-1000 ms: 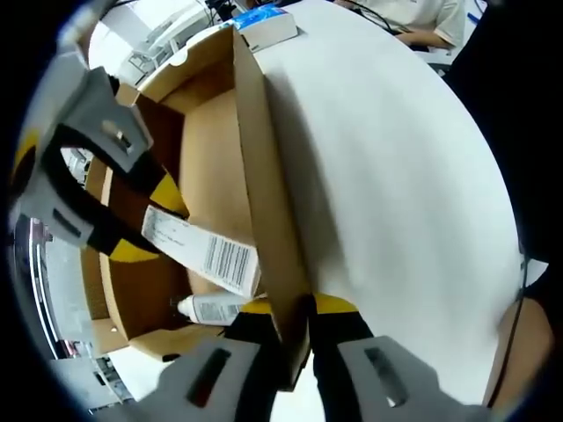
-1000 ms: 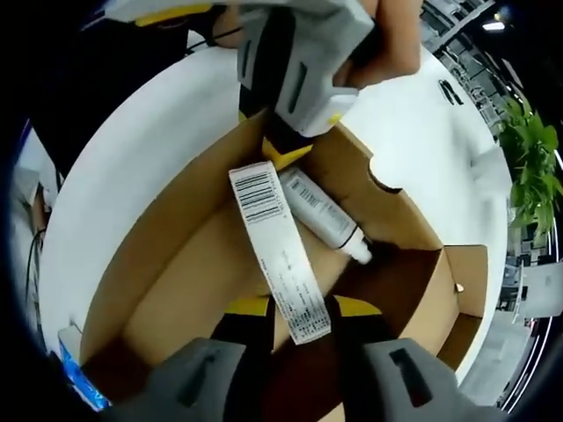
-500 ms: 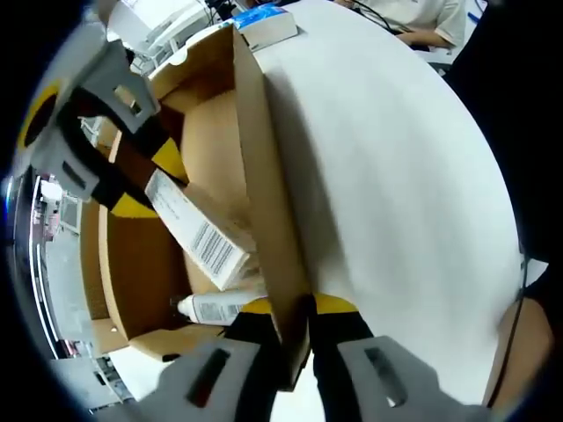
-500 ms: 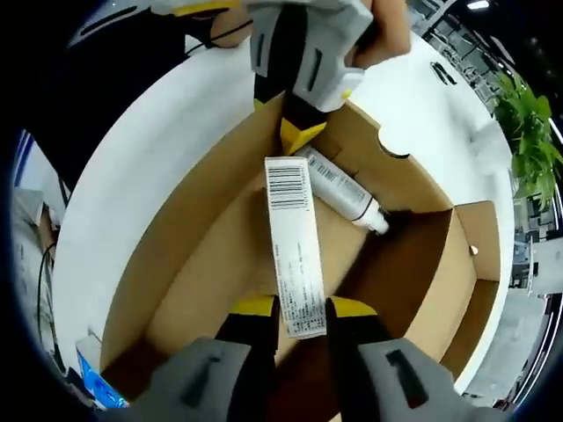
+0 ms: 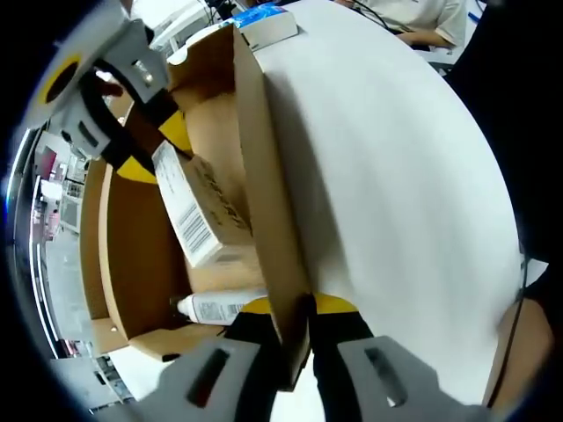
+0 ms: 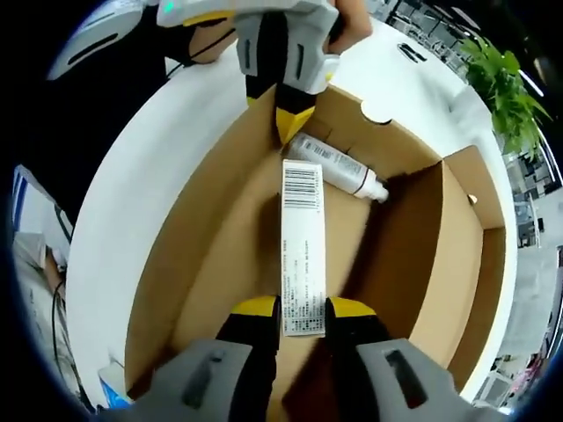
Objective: Operate the shoe box by opening the lid, removing the specified soft item, and placing it in the target area until the item is outside and the box remains undamaged.
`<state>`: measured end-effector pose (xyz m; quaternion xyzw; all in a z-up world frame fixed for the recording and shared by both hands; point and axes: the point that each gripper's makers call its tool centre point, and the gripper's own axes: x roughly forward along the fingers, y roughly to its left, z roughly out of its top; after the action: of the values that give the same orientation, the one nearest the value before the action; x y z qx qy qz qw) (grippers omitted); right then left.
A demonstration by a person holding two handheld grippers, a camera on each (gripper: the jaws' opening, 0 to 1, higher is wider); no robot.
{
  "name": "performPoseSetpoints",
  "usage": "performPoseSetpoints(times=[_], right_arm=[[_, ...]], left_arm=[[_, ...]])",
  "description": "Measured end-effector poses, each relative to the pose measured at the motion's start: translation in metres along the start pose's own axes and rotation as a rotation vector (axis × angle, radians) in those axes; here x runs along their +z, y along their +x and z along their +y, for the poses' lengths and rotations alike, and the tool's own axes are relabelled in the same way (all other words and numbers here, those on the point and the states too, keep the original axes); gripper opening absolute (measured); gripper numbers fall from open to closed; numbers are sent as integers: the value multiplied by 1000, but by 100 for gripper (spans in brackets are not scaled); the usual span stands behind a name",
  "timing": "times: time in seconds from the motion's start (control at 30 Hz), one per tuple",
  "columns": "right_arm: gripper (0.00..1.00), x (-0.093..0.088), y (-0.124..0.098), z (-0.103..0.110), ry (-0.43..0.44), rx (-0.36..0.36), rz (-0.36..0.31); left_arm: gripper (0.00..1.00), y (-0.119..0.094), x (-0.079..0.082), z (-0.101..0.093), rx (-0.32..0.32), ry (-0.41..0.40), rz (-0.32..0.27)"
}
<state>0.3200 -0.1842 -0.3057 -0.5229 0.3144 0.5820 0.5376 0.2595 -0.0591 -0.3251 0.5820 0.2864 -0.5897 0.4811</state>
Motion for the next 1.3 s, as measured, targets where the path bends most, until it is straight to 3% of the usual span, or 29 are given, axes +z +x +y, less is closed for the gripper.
performPoseSetpoints(times=[0.1,0.43,0.5,0.97,1.13,1.3], right_arm=[[19,-8,-3,4,78,-5,13],[19,-34,-12,18,217,-42,20],[19,-38,-14,20,294,-56,14],[19,-53,-21,29,351,-79,9],[21,-50,-21,28,310,-81,-7],[28,-36,-22,23,336,-85,-66]], left_arm=[[9,0,0,0,0,-1,0],[9,0,0,0,0,-1,0],[9,0,0,0,0,-1,1],[9,1,0,-2,0,-1,5],[9,1,0,-3,0,-1,4],[9,1,0,-3,0,-1,3]])
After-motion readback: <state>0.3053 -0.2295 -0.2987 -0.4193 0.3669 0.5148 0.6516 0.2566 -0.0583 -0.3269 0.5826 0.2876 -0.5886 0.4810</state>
